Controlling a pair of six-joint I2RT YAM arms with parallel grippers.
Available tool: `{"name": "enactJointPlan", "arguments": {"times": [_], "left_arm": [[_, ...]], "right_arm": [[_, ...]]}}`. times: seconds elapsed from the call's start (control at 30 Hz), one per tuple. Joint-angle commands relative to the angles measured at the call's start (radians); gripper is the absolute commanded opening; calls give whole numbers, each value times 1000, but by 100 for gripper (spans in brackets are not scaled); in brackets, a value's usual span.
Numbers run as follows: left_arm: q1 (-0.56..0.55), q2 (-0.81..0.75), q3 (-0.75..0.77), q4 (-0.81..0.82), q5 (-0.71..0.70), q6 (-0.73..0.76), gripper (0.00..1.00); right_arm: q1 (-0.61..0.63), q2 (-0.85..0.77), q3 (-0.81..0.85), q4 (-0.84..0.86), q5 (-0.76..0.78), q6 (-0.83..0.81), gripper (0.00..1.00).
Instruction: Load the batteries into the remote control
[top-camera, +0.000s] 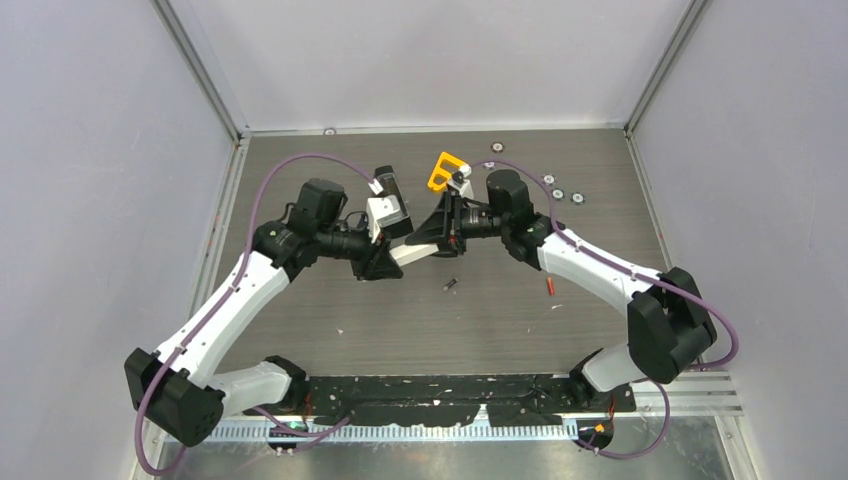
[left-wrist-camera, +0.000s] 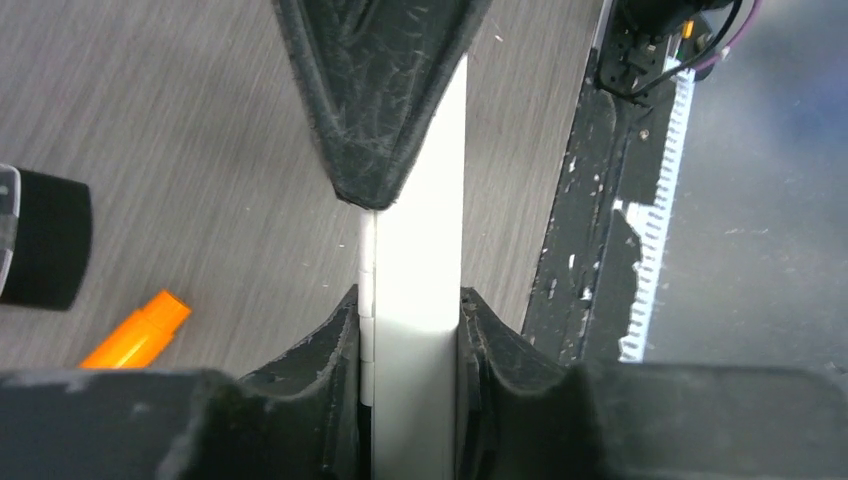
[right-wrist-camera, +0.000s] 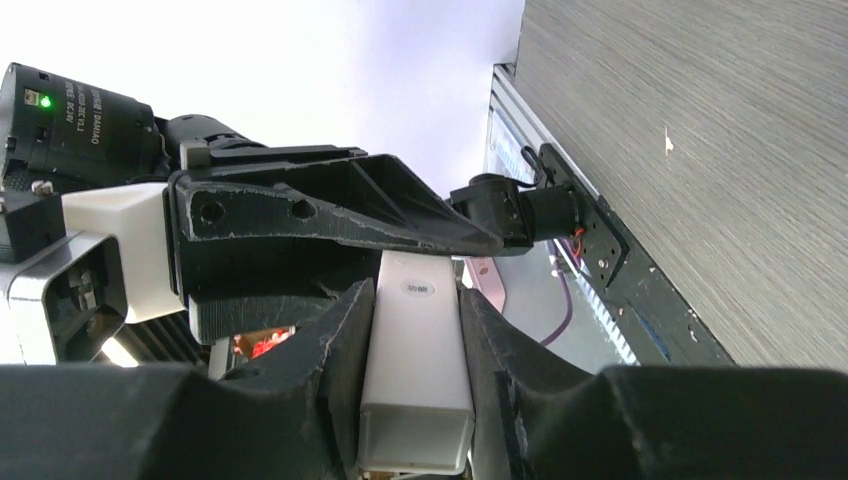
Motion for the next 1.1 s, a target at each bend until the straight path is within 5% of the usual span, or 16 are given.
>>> {"name": "enactJointPlan", "arguments": {"times": [0.0, 0.17, 0.37, 0.73, 1.07], "left_arm": [[-4, 16, 48, -17, 50, -20, 4], [-4, 46, 83, -69, 125, -87, 0], [-2, 34, 80, -58, 224, -216, 0], [-4, -8, 90, 17, 445, -368, 0], [-4, -4, 110, 20, 460, -365, 0]], "right_arm": [[-3, -21, -1, 79, 4, 9, 28], [-39, -94, -3, 95, 36, -79, 59], [-65, -173, 57, 0, 6, -377, 78], [-60, -281, 121, -148, -165, -796, 81], [-10, -249, 156, -278, -217, -864, 71]]}}
